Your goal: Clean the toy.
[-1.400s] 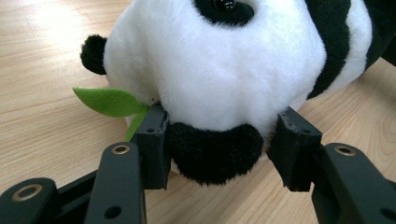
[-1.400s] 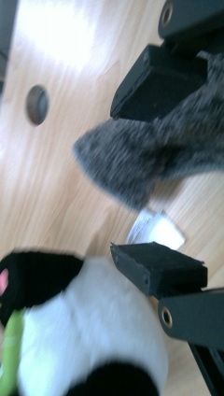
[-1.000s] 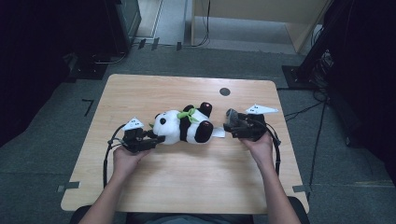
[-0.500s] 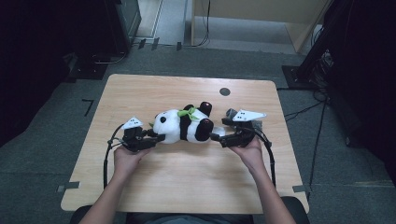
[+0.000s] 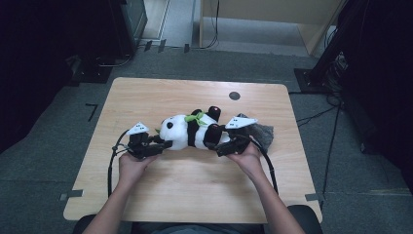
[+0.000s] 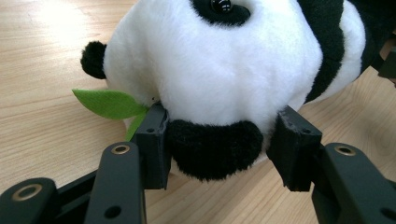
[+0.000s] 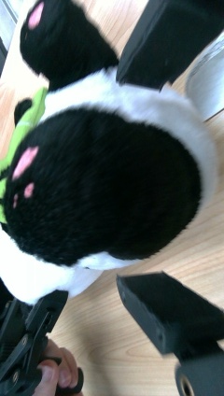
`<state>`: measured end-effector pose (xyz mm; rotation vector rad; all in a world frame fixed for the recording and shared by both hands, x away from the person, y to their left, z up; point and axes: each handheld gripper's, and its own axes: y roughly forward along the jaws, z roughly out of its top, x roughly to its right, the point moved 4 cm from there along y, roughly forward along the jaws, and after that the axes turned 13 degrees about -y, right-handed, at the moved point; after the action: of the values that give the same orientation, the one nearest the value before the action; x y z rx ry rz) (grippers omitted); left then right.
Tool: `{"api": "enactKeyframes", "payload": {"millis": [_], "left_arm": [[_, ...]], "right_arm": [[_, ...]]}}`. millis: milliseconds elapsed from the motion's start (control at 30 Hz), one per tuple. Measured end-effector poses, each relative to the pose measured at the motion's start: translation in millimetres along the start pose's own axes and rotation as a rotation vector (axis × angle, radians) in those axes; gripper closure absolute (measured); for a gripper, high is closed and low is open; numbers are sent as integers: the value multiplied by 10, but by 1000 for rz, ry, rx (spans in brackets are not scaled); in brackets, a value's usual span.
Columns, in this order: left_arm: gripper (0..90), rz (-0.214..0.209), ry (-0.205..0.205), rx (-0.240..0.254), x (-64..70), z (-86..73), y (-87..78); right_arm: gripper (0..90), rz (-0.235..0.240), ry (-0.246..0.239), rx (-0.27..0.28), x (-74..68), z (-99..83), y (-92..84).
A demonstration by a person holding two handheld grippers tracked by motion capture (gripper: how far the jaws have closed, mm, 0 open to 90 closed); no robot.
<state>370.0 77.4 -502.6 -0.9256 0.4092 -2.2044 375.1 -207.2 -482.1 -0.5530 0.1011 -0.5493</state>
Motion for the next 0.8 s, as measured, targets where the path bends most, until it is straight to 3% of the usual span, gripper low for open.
{"api": "enactKeyframes", "payload": {"millis": [167, 333, 467, 600, 700, 800], "left_arm": [[376, -3, 4, 3, -10, -3, 14], [274, -22, -4, 17, -25, 2, 45], [242, -15, 19, 37, -36, 9, 75], [224, -8, 39, 70, -36, 34, 65], [205, -6, 68, 48, -13, 53, 53], [195, -16, 91, 65, 12, 69, -2]], "right_arm": [[0, -23, -10, -39, -13, -13, 196], [4, -65, -17, -35, -22, -26, 267], [157, -89, -33, -48, -23, -28, 260], [371, -98, -9, -45, -12, 2, 205], [438, -97, 11, -46, 20, 44, 155], [450, -87, 52, -34, 75, 91, 56]]}}
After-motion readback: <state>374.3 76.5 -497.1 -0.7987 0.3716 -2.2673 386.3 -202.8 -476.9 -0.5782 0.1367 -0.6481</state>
